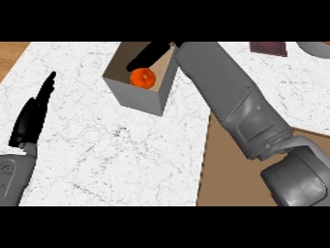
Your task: Pick the squash from the tray and place it in the cardboard box
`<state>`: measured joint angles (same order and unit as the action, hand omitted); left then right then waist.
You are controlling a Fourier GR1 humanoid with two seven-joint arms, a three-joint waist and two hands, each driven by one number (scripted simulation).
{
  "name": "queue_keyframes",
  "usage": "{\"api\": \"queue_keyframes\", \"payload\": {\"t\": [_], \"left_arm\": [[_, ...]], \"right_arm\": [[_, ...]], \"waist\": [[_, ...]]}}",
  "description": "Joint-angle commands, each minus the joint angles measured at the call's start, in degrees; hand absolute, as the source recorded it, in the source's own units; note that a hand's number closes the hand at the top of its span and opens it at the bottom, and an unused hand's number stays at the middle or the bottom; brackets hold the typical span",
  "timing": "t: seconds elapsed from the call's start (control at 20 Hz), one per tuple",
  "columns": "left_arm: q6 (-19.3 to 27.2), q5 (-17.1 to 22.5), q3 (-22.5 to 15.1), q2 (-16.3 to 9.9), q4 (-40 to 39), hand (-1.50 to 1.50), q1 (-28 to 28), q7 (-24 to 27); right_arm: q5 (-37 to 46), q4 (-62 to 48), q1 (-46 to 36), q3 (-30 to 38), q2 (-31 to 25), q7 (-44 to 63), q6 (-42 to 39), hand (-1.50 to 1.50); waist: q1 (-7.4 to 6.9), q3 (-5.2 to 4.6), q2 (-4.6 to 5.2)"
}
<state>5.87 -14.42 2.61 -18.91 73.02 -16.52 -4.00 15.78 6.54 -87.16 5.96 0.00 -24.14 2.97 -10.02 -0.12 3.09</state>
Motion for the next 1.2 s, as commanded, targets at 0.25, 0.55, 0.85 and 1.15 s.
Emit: {"api": "queue_keyframes", "payload": {"t": [0.25, 0.55, 0.85, 1.15], "left_arm": [[1.1, 0.1, 1.4, -0.1, -0.4, 0.0, 2.1, 0.8], [-0.2, 1.3, 2.6, -1.5, 1.1, 0.0, 3.7, 1.1], [-0.3, 1.4, 2.9, -1.9, 2.0, 0.0, 2.9, 0.6], [-0.5, 1.1, 1.7, -0.7, 2.9, 0.0, 4.1, 0.7]], "right_arm": [[-6.1, 0.6, 0.7, 6.5, -5.6, -2.8, -7.5, -1.5], [-5.7, -0.5, 4.2, 6.7, -13.1, -4.3, -10.6, -1.5], [-5.1, -0.6, 5.3, 6.5, -20.1, -5.3, -15.9, -1.5], [-2.2, -1.1, 7.7, 3.9, -24.1, -7.6, -20.1, -1.5]], "waist": [[3.09, 0.07, -0.09], [3.31, 0.12, -0.16], [3.12, 0.19, 0.01], [1.85, 0.24, 0.45]]}}
